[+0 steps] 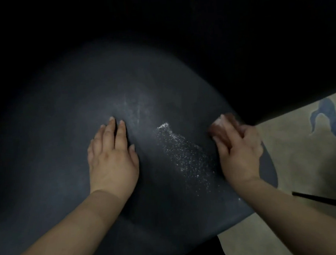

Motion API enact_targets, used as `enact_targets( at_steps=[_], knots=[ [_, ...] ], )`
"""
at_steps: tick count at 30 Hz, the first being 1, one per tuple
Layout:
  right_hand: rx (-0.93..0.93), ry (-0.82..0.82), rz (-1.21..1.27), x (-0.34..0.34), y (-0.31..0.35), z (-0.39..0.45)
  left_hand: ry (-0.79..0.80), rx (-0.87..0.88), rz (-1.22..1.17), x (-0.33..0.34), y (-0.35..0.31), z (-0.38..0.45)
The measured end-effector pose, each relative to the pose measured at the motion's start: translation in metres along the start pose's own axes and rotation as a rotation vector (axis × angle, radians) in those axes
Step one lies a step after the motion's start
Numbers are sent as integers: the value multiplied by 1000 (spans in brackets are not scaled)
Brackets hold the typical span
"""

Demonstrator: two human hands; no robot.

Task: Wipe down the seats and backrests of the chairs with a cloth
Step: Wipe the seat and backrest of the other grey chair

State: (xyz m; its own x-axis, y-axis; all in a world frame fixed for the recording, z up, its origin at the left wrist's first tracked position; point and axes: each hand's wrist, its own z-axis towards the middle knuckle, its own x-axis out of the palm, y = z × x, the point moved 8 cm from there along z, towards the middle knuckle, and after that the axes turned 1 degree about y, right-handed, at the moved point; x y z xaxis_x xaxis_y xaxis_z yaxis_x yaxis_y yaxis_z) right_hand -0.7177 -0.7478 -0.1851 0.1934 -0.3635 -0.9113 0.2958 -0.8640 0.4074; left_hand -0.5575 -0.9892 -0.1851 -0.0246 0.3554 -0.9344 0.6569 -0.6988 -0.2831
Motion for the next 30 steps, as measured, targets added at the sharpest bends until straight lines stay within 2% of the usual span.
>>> enact_targets(
  at_steps=[3, 5, 6, 9, 10, 13, 15, 18, 21, 24, 26, 30],
  knots=[
    [-96, 55, 5, 10, 16, -38, -1, 18, -11, 2, -2, -2],
    [-119, 45, 8, 7, 14, -34, 1, 45, -6, 1, -2, -4],
    [-74, 7, 22, 2, 6, -24, 9, 61, 3, 2, -2, -5],
    [256, -89, 103, -12, -34, -3, 41, 103, 28, 2, -3, -7],
    [276, -81, 89, -11, -35, -5, 39, 101, 27, 2, -3, -7],
    [79, -24, 42, -3, -11, -29, 44, 86, 33, 2, -6, -8],
    [68, -12, 79, -3, -14, -41, 42, 64, 26, 3, -10, -7],
    [186, -109, 154, -19, -39, -38, 48, 74, 28, 2, -19, -5],
    [449, -213, 96, -38, -86, -19, 66, 83, 34, 5, -32, -3],
    [587, -77, 17, -32, -107, -4, 54, 59, 18, 6, -42, -6],
    [522, -32, 20, -25, -94, -11, 59, 27, 7, 8, -44, -10],
    [233, -19, 39, -20, -52, -48, 57, 22, 9, 10, -43, -18]
  ],
)
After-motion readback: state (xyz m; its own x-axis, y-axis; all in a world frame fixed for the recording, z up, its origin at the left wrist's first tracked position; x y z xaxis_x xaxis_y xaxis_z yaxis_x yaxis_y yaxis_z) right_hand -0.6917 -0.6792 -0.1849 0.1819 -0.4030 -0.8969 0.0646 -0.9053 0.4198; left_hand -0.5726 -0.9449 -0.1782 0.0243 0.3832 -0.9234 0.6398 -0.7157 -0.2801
